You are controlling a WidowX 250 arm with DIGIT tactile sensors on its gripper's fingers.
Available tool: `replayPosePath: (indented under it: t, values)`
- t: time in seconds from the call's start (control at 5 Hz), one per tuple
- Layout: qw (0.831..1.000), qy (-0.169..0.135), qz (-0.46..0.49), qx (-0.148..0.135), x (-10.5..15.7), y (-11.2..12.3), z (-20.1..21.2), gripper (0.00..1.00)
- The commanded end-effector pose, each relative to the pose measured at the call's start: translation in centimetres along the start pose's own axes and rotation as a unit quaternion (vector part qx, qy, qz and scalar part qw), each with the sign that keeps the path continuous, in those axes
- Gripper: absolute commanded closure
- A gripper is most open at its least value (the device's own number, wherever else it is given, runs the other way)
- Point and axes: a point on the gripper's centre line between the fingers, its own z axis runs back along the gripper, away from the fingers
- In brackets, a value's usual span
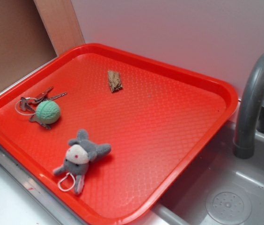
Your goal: Grab the wood chip.
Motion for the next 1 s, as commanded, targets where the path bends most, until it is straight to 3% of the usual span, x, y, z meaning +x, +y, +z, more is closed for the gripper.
replayPosePath:
  t: [0.0,0.2,0.4,0.6,0.8]
  values:
    - [1.000,0.000,0.000,0.000,0.0,0.0,0.0,0.00]
    - [1.000,-0.004,0.006,-0.004,0.7,-0.4,-0.1,0.00]
    - [0.990,0.014,0.124,0.058,2.9,-1.6,-1.3,0.00]
    - [0.966,0.050,0.250,0.037,4.5,-2.1,-3.4,0.00]
    - [0.942,0.035,0.334,0.007,6.2,-3.9,-5.0,0.00]
